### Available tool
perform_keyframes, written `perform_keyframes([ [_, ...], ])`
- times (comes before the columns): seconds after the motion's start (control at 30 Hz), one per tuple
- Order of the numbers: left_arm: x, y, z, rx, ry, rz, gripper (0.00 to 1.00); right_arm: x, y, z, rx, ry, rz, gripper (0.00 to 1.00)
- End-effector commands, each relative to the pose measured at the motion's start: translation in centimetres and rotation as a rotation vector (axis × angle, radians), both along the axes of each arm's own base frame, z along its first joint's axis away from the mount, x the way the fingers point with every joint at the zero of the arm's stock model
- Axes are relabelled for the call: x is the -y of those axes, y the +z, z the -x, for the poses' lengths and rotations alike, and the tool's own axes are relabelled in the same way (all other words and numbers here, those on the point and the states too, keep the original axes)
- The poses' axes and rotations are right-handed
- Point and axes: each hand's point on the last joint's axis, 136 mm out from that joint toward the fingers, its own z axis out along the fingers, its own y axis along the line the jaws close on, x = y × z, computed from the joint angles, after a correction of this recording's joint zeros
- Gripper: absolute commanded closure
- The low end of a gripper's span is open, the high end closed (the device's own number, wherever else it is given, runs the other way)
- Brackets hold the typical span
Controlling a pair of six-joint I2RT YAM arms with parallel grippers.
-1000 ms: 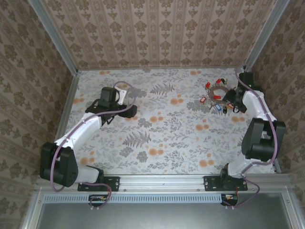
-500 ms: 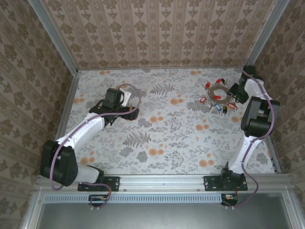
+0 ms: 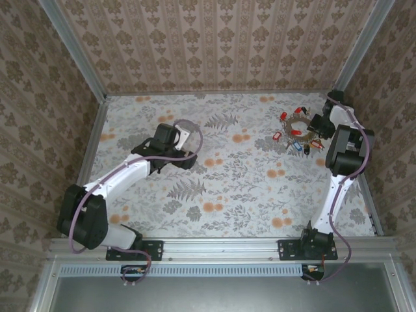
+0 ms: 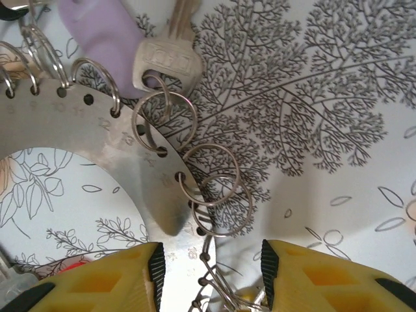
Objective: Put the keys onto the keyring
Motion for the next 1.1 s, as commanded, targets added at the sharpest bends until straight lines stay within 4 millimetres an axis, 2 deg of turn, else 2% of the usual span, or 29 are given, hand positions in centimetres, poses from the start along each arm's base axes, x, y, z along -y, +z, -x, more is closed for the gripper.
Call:
perform_keyframes([
  [0.0,0.3,-0.1,0.1,0.012,-0.023,-0.037,0.0,-1.1,-0.3,-0.3,0.001,0.056,-0.049,0.58],
  [0.17,1.1,-0.1,0.6,0.007,-0.05,-0.04,0.0,-3.4,-0.6,0.5,-0.004,0.093,-0.083,0.63],
  [0.3,1.7,-0.1,1.0,0.007,-0.069,-0.042,0.0,-6.8,0.6,2.0,-0.026,0.135,-0.077,0.63],
  [0.47,2.3,0.0,1.4,0.012,-0.088,-0.045,0.0,-11.7,1.4,5.1,-0.031,0.129,-0.118,0.62],
  [0.6,2.8,0.0,1.9,0.02,-0.106,-0.056,0.0,-16.9,1.1,7.9,-0.036,0.157,-0.172,0.61],
  [0.73,3.5,-0.2,2.6,0.007,-0.139,-0.054,0.0,-23.8,0.9,10.2,-0.043,0.212,-0.27,0.53],
  [0.83,4.2,-0.3,3.0,0.004,-0.16,-0.05,0.0,-26.6,2.3,11.1,-0.014,0.24,-0.283,0.48],
  [0.9,4.4,-0.4,3.2,0.004,-0.167,-0.055,0.0,-26.7,3.8,11.3,0.012,0.257,-0.276,0.42],
  [0.93,4.5,-0.3,3.4,0.007,-0.172,-0.057,0.0,-25.8,4.7,11.4,0.023,0.26,-0.243,0.4],
  [0.97,4.5,-0.4,3.5,0.007,-0.177,-0.061,0.0,-24.7,5.6,11.3,0.045,0.26,-0.21,0.38],
  [1.07,4.9,-0.2,3.7,0.018,-0.193,-0.065,0.0,-18.8,7.0,11.0,0.077,0.168,-0.11,0.41],
])
